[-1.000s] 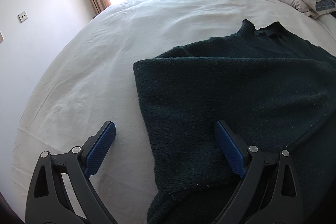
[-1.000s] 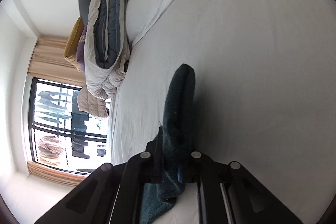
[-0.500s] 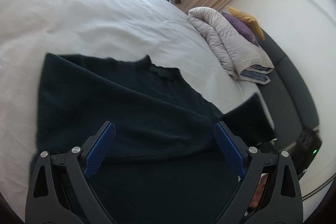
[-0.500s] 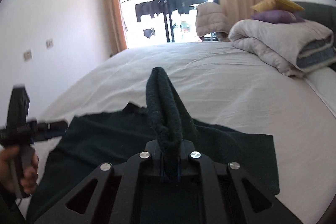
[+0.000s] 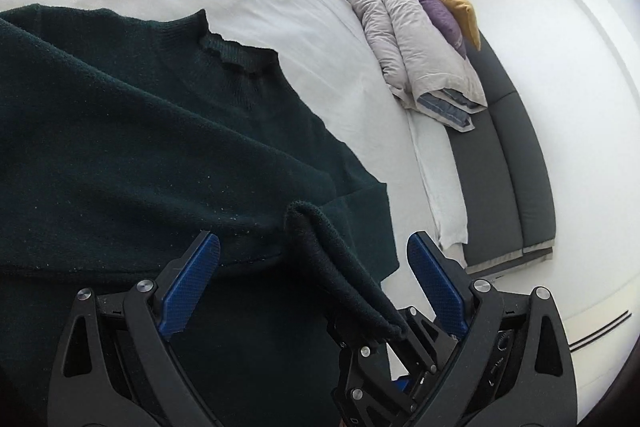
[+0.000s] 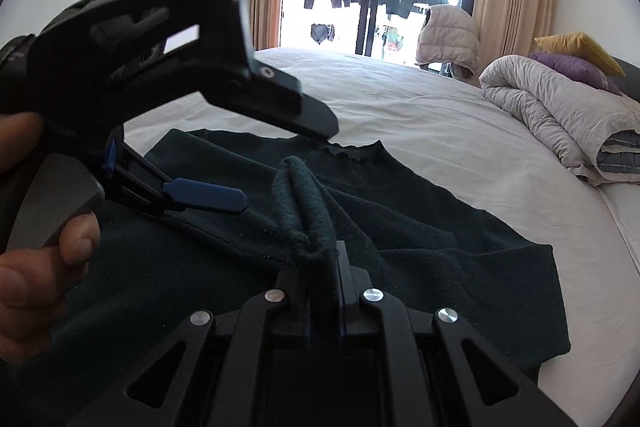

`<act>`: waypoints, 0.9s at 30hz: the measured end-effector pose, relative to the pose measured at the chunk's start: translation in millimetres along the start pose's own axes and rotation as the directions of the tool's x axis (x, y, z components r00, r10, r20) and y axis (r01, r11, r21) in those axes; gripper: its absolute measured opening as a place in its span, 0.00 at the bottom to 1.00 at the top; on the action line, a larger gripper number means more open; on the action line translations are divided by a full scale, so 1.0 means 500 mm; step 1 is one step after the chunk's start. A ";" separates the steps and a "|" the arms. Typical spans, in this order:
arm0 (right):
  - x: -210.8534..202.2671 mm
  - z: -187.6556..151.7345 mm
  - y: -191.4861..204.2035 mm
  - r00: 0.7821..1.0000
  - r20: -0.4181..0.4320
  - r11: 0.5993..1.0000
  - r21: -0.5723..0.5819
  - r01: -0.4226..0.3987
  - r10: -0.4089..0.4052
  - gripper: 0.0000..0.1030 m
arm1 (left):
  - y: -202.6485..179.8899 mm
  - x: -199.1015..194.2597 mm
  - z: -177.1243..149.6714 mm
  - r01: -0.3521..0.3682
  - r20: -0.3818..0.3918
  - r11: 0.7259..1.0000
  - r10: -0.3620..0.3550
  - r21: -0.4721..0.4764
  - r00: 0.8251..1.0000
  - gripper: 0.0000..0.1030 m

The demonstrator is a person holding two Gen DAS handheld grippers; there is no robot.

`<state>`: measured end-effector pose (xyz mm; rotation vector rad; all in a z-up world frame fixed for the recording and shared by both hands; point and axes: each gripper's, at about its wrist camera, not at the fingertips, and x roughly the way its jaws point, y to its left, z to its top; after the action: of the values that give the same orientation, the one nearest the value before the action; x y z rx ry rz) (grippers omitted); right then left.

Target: Fold small clothes

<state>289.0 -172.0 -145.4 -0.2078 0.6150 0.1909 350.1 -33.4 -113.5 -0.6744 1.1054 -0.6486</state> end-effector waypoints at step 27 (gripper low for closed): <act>-0.039 -0.224 -0.360 0.936 0.117 0.398 0.882 -0.251 0.332 0.57 | -0.012 -0.040 0.029 -0.053 0.072 0.997 0.049 0.058 0.996 0.08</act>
<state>254.9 -375.3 -198.6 0.9699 0.7579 0.1750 356.8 -20.0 -93.1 -0.6114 1.0303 -0.6076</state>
